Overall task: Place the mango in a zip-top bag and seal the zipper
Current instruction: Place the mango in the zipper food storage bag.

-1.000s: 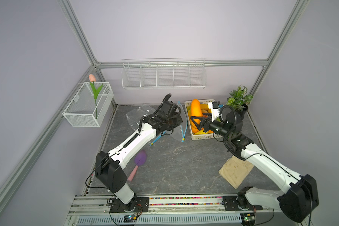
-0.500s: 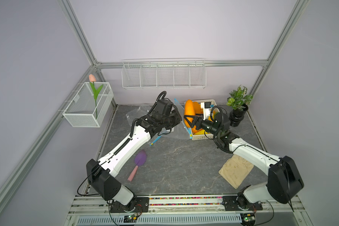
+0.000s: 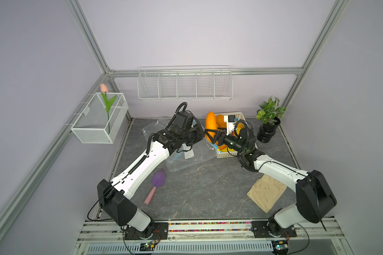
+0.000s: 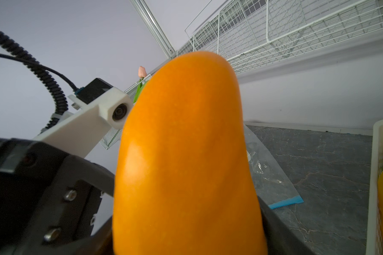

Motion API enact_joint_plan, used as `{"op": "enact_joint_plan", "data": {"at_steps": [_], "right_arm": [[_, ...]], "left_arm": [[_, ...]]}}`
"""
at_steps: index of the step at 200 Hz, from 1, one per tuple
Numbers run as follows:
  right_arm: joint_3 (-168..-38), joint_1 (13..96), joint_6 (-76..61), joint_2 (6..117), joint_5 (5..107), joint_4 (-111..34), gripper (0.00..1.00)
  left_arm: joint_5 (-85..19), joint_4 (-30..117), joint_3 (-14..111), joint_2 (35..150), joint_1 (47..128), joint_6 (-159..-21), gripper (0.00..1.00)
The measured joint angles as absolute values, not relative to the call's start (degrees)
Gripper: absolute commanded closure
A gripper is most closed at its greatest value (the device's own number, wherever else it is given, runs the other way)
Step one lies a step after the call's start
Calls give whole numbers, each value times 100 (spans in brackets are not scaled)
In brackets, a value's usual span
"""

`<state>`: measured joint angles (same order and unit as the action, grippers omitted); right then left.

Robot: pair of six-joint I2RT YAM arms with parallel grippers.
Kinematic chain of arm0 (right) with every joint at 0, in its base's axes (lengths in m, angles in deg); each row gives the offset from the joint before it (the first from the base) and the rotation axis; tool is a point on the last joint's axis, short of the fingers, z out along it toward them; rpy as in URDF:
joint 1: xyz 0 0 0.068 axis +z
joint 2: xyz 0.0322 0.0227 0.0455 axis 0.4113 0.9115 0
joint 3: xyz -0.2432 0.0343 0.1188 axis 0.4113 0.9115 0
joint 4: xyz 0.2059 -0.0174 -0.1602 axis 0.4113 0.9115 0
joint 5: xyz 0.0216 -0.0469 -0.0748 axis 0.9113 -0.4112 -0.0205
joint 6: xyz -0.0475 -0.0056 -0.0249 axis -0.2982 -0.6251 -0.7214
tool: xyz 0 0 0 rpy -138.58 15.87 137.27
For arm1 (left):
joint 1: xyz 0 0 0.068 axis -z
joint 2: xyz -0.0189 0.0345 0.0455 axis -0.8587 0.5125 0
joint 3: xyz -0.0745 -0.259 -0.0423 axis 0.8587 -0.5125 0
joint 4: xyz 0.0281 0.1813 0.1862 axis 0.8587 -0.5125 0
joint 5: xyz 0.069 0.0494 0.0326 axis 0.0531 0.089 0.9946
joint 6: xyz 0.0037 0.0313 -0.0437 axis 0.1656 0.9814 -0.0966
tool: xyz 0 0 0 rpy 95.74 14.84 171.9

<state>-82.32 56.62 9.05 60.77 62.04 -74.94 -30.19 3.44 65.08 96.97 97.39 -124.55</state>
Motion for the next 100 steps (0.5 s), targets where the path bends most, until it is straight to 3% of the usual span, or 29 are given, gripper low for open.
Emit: {"op": "enact_joint_plan", "data": {"at_steps": [100], "right_arm": [[-8096, 5586, 770, 5823, 6436, -6165, 61]], "left_arm": [[-3305, 130, 7044, 10145, 9614, -11808, 100]]}}
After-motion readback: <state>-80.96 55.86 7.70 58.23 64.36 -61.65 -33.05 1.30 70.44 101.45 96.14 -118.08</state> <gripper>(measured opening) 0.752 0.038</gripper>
